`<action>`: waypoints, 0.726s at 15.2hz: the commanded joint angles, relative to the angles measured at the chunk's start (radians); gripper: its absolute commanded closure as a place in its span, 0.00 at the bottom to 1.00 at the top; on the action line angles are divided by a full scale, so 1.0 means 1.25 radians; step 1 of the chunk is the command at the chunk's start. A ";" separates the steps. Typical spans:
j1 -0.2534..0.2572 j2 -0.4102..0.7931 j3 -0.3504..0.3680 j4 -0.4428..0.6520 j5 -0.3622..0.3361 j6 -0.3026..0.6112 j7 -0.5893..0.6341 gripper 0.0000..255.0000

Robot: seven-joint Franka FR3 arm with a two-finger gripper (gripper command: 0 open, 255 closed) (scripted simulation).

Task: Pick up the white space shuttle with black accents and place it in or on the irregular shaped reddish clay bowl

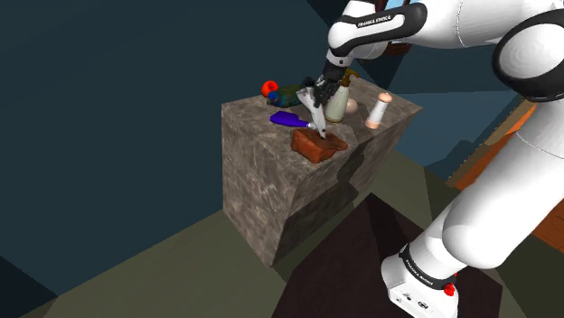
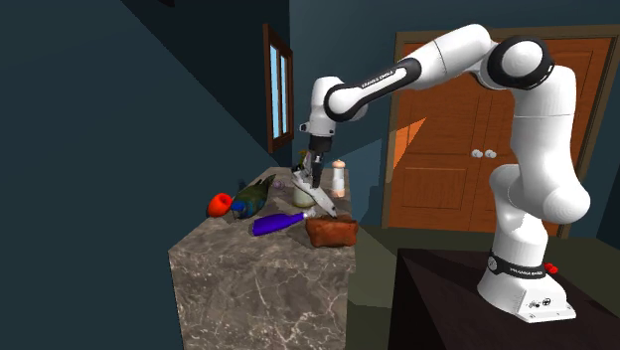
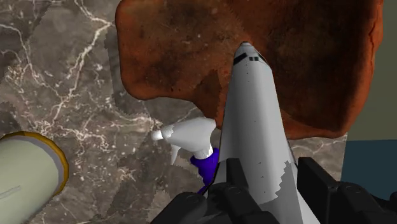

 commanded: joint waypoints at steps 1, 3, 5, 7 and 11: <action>0.004 -0.070 -0.001 -0.084 -0.021 0.018 0.010 1.00; 0.004 -0.134 0.000 -0.161 -0.041 0.032 0.020 1.00; 0.003 -0.127 0.001 -0.174 -0.038 0.054 0.017 1.00; 0.003 -0.118 0.000 -0.188 -0.034 0.075 0.014 1.00; 0.003 -0.099 -0.001 -0.212 -0.027 0.117 0.007 1.00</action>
